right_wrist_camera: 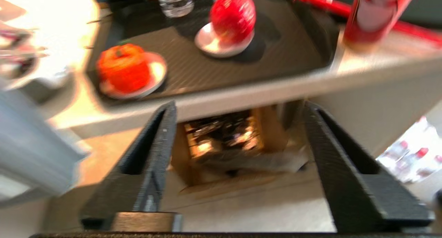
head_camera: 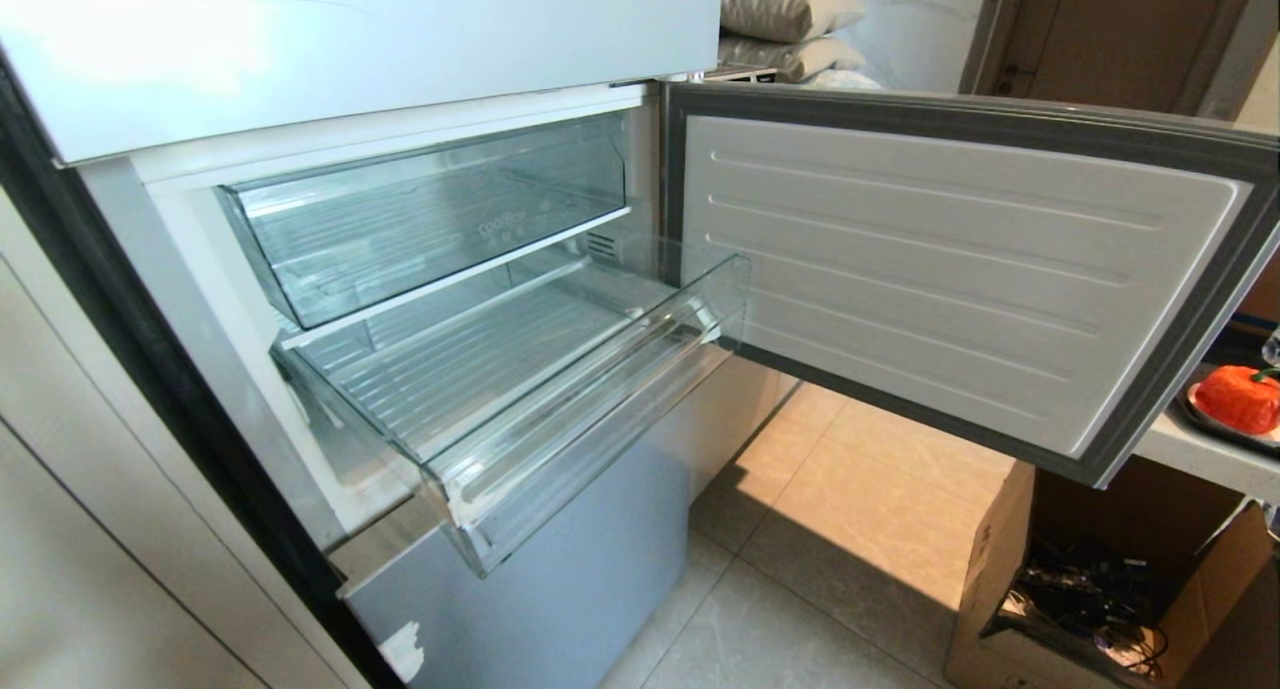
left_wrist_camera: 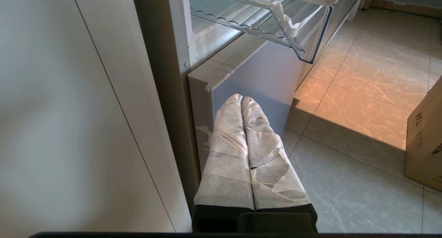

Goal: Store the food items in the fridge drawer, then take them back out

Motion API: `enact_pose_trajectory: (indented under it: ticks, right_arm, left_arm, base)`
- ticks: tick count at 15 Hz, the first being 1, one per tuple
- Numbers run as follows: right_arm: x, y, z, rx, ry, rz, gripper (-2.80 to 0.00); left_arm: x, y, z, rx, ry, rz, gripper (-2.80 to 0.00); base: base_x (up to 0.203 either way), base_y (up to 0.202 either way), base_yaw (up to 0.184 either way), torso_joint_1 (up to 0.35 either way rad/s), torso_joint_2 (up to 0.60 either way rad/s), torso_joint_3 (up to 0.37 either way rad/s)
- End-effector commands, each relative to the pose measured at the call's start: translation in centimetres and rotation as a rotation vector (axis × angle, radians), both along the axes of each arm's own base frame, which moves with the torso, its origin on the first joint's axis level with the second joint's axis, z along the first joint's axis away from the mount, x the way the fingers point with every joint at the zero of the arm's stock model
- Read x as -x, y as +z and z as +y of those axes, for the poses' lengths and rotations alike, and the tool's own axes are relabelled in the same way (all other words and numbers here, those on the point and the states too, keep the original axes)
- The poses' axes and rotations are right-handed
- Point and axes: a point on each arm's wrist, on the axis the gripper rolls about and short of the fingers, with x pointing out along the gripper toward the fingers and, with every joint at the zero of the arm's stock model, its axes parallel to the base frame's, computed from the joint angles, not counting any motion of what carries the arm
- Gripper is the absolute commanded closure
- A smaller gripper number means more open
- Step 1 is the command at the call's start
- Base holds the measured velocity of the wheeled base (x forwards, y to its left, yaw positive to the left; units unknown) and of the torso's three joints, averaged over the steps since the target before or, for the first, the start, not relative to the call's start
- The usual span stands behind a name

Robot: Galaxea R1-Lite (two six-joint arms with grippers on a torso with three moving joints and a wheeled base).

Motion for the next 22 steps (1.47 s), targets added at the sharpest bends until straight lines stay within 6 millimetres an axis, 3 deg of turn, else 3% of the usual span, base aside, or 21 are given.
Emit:
enact_pose_trajectory:
  ticks: [1,4,10,15,22]
  right_arm:
    - [-2.0,-2.3,-4.0,-0.061,0.007,0.069,-2.80]
    - [-4.4,-1.9,-8.0,0.005,0.038,0.090,-2.80]
    - [-9.6,-4.2,-14.0,0.039,0.163,0.131,-2.80]
    - [-13.9,-4.9,-16.5,0.082,0.178,0.128,-2.80]
    - [-16.0,-5.7,-18.7,0.110,0.139,0.130,-2.80]
  left_arm:
    - [0.0,0.0,0.0,0.000,0.000,0.002,0.00]
    - [0.0,0.0,0.0,0.000,0.000,0.001,0.00]
    - [0.0,0.0,0.0,0.000,0.000,0.000,0.00]
    - [0.0,0.0,0.0,0.000,0.000,0.000,0.00]
    - [0.0,0.0,0.0,0.000,0.000,0.000,0.00]
  base:
    - [0.000,0.000,0.000,0.000,0.00,0.000]
    - [0.000,0.000,0.000,0.000,0.00,0.000]
    - [0.000,0.000,0.000,0.000,0.00,0.000]
    - [0.000,0.000,0.000,0.000,0.00,0.000]
    - [0.000,0.000,0.000,0.000,0.00,0.000]
